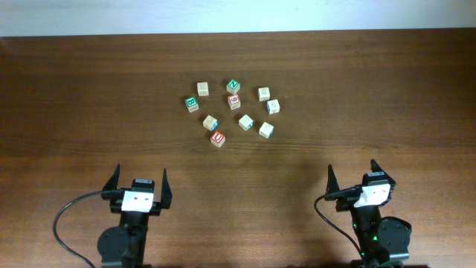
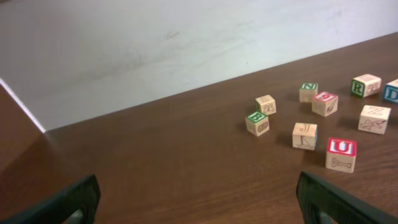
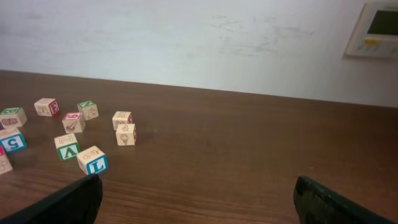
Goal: Rotate 3 blocks
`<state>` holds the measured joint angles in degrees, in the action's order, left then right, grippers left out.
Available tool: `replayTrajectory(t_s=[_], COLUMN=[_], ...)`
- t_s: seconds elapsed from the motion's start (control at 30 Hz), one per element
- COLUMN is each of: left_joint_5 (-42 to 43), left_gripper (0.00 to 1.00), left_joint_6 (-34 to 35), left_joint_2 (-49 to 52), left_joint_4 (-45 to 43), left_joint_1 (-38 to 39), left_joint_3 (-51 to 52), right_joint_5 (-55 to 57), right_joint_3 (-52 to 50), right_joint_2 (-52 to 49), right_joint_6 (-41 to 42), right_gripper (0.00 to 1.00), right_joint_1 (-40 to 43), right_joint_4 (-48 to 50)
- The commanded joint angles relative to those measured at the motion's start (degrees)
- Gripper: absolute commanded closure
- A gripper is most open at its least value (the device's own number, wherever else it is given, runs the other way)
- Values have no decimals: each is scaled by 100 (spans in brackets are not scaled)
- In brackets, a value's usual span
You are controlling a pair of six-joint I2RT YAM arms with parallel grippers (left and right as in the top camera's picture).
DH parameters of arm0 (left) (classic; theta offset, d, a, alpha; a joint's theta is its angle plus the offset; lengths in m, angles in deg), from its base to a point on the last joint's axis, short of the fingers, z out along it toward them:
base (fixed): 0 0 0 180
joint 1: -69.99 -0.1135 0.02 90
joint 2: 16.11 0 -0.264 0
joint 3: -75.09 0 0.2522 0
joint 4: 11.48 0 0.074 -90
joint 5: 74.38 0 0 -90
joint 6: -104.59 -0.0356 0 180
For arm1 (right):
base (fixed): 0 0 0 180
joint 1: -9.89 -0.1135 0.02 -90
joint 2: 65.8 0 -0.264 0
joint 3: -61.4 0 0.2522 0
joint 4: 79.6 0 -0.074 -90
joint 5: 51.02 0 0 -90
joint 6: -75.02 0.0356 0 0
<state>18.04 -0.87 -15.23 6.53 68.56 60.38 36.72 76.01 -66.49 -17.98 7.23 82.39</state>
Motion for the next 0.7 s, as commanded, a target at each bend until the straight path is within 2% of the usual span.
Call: replayTrajectory(t_s=[0.0,0.13,0.33,0.5,0.67], left_joint_5=[144,146,535,896,1519], left_gripper=[1,1,1,1,1], left_joint_6=[-66,330,562,577,577], left_joint_2=[-55,81,1093,2789,4782], left_joint_4=[-166,-179,-181,-90,911], left_joint_1=[-24,-24,-24,-24,-24], left_joint_3=[35,-232,-839,-2140,-3950], right_joint_5=[-249,-629,-922,-1353,-1803], right_joint_3=[-52,44,461,1097,2173], right_joint_2=[33,33,-4,-632,-2063], right_joint_6=[417,999,999,997,997], right_gripper=[2,2,2,2,2], right_joint_1=[44,44,44,44,44], right_joint_4=[24,85,-26,-31,-111])
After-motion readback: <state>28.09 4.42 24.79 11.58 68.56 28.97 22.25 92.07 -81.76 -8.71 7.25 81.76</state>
